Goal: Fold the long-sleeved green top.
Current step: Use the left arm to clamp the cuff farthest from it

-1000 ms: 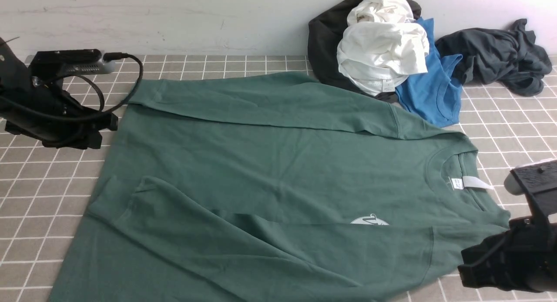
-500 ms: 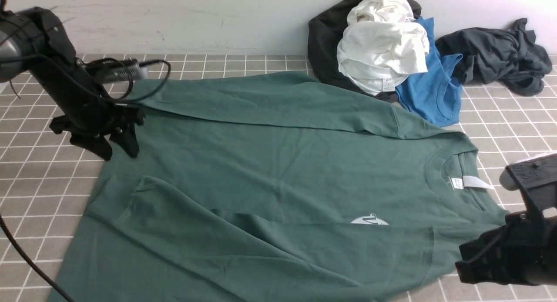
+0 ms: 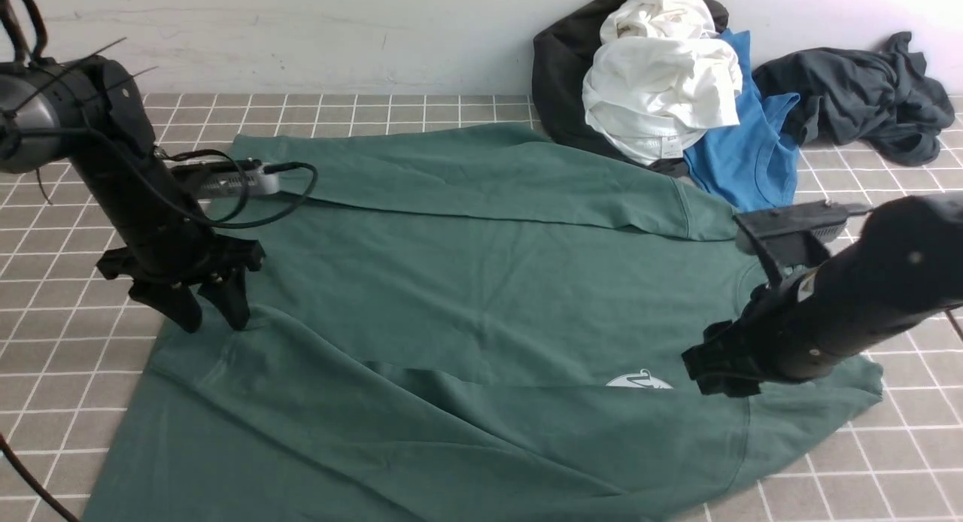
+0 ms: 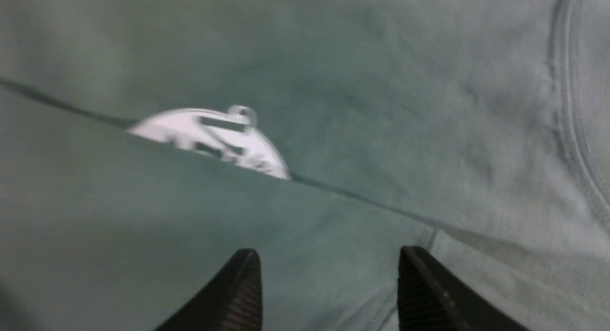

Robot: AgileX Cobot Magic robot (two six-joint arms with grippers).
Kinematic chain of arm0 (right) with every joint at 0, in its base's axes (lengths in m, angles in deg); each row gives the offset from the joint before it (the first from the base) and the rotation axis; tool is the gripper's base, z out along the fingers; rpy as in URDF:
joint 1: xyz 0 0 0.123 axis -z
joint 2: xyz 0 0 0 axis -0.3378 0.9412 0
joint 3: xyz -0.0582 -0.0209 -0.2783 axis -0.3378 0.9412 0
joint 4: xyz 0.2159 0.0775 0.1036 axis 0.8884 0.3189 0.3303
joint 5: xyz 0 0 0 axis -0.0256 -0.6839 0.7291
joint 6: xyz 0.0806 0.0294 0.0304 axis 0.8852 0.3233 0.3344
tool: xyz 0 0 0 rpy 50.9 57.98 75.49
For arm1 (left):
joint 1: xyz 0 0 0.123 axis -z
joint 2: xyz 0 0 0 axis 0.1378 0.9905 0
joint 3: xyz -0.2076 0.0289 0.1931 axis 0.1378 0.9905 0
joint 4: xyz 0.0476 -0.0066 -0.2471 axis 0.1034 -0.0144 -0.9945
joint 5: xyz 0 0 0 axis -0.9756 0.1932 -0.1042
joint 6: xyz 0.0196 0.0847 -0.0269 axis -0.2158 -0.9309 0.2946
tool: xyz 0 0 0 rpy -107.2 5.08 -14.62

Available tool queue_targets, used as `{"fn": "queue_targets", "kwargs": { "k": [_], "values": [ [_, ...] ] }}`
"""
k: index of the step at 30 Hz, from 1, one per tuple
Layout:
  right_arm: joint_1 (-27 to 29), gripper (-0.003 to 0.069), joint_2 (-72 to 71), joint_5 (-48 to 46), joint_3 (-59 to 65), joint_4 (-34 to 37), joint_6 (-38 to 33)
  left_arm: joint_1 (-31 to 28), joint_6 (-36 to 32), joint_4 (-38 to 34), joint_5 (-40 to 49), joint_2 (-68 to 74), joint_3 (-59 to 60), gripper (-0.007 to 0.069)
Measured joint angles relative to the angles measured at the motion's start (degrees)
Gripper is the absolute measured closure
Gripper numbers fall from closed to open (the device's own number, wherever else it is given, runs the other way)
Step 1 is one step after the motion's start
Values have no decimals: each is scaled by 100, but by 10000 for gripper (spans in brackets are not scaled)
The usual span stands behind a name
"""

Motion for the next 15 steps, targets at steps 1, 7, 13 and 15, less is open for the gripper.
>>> {"fn": "queue_targets", "kwargs": {
  "k": [1, 7, 13, 15],
  "values": [
    [0, 281, 112, 0, -9, -145, 256, 51, -1, 22, -18, 0, 2, 240],
    [-2, 299, 665, 24, -54, -834, 1156, 254, 17, 412, -119, 0, 2, 240],
    [-2, 497, 687, 4, -83, -957, 1160, 254, 195, 911, -223, 0, 2, 240],
    [-2, 583, 682, 16, -83, -962, 1141, 254, 257, 973, -241, 0, 2, 240]
  ]
}}
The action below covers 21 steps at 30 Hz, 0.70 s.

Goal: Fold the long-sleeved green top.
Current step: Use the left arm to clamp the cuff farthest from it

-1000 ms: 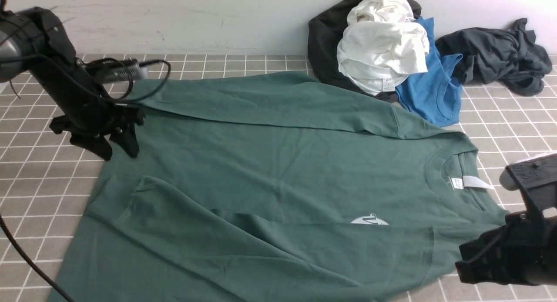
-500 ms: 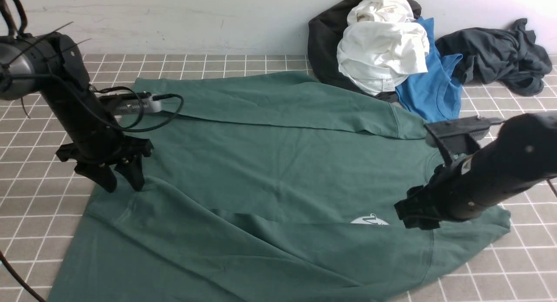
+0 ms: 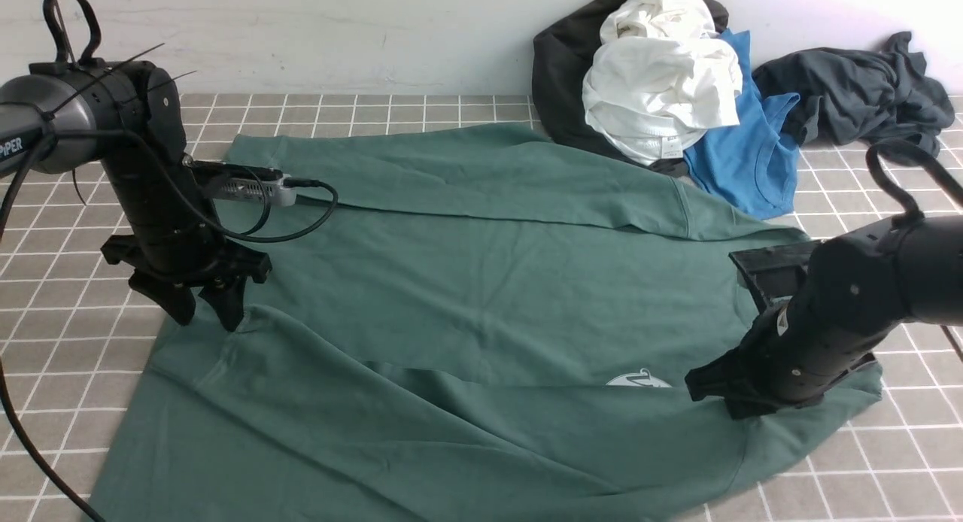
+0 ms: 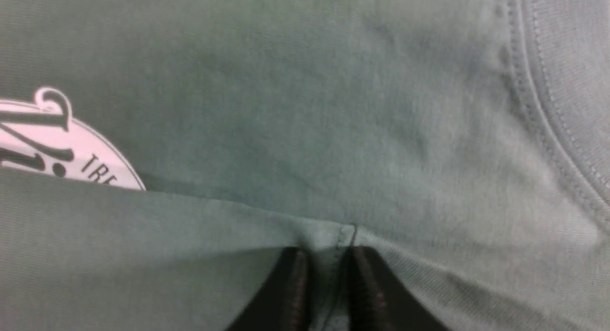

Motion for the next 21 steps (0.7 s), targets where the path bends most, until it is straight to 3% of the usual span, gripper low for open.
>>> {"fn": "queue_targets", "kwargs": {
  "k": [4, 11, 21],
  "values": [
    [0, 657, -190, 6, 18, 45, 0, -5, 55, 16, -98, 0, 0, 240],
    [0, 662, -1024, -149, 24, 57, 5, -5, 61, 18, -138, 0, 0, 240],
    [0, 664, -1036, -182, 120, 12, 17, -5, 27, 247, -349, 0, 0, 240]
  ]
}}
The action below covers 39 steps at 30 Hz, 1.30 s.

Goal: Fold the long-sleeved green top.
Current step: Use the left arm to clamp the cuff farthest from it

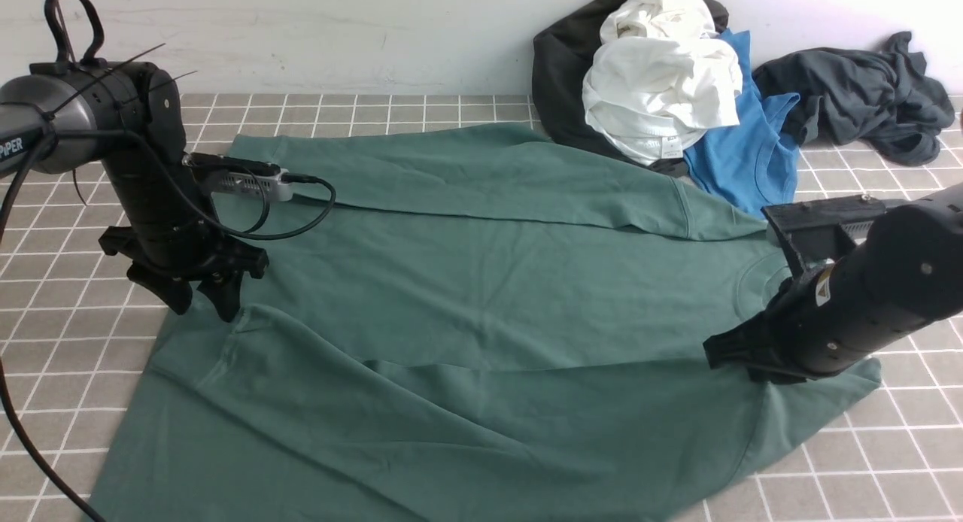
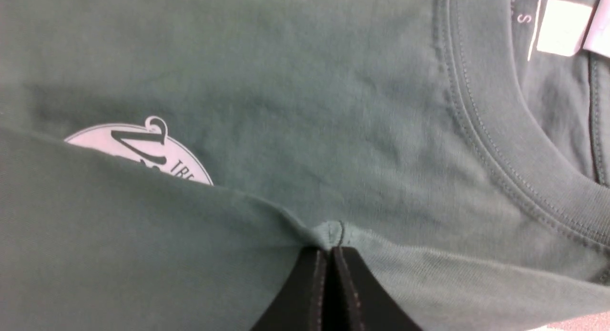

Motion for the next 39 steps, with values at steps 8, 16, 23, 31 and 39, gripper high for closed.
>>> {"fn": "queue_targets", "kwargs": {
  "k": [8, 16, 23, 31, 39],
  "values": [
    [0, 664, 0, 0, 0, -16, 4, 0, 179, 22, -123, 0, 0, 246],
    [0, 664, 0, -5, 0, -16, 4, -6, 179, -89, -111, 64, -18, 584],
    [0, 664, 0, -11, 0, -16, 86, -6, 179, -94, -27, -115, -490, 632],
    [0, 664, 0, -6, 0, -16, 132, -158, 86, -175, 650, 175, -596, 478],
    [0, 664, 0, -1, 0, -16, 132, -309, -47, -336, 656, 424, -596, 200]
  ]
}}
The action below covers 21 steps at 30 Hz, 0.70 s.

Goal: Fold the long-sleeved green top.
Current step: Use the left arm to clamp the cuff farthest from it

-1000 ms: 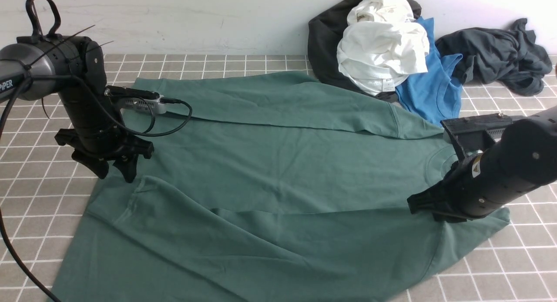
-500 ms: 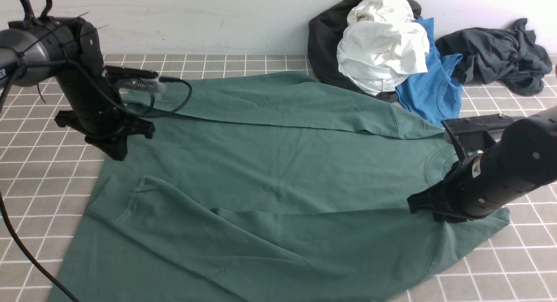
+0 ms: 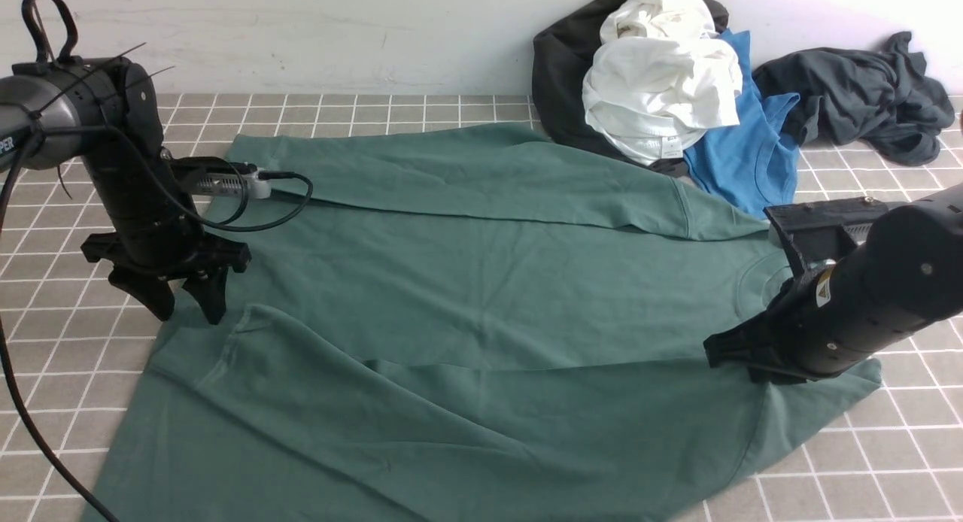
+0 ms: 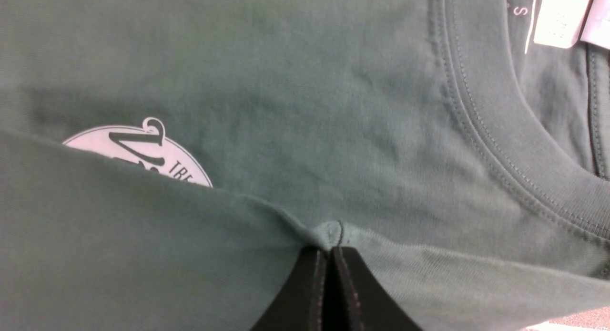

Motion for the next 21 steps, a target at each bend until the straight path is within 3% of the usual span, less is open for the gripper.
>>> {"fn": "queue_targets", "kwargs": {
  "k": [1, 4, 7, 9, 21],
  "values": [
    [0, 664, 0, 0, 0, 0, 0, 0, 0, -1, 0, 0, 0, 200],
    [0, 664, 0, 18, 0, 0, 0, 0, -171, -82, 0, 40, 0, 300],
    [0, 664, 0, 24, 0, 0, 0, 0, -282, -177, 11, 72, 0, 509],
    [0, 664, 0, 24, 0, 0, 0, 0, -325, -177, 11, 65, 0, 583],
    [0, 664, 0, -27, 0, -396, 184, 0, -350, 42, -236, -821, 0, 620]
  ]
}}
